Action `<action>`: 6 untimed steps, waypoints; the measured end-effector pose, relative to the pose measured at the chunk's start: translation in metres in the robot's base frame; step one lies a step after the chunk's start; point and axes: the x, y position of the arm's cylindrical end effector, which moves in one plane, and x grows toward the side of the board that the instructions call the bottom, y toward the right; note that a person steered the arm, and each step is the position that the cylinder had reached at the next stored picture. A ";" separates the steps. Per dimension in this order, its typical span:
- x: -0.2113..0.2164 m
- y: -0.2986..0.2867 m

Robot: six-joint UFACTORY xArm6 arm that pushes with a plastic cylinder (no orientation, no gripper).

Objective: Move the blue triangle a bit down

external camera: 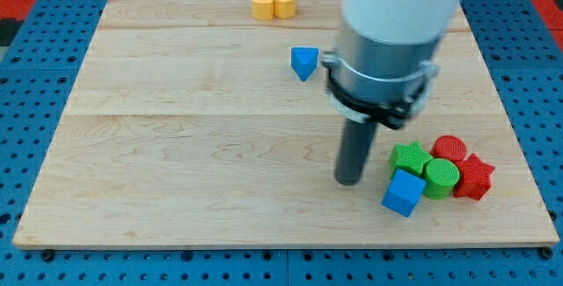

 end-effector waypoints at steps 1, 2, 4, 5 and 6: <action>-0.051 -0.011; -0.106 -0.005; -0.213 0.011; -0.224 -0.016; -0.191 -0.018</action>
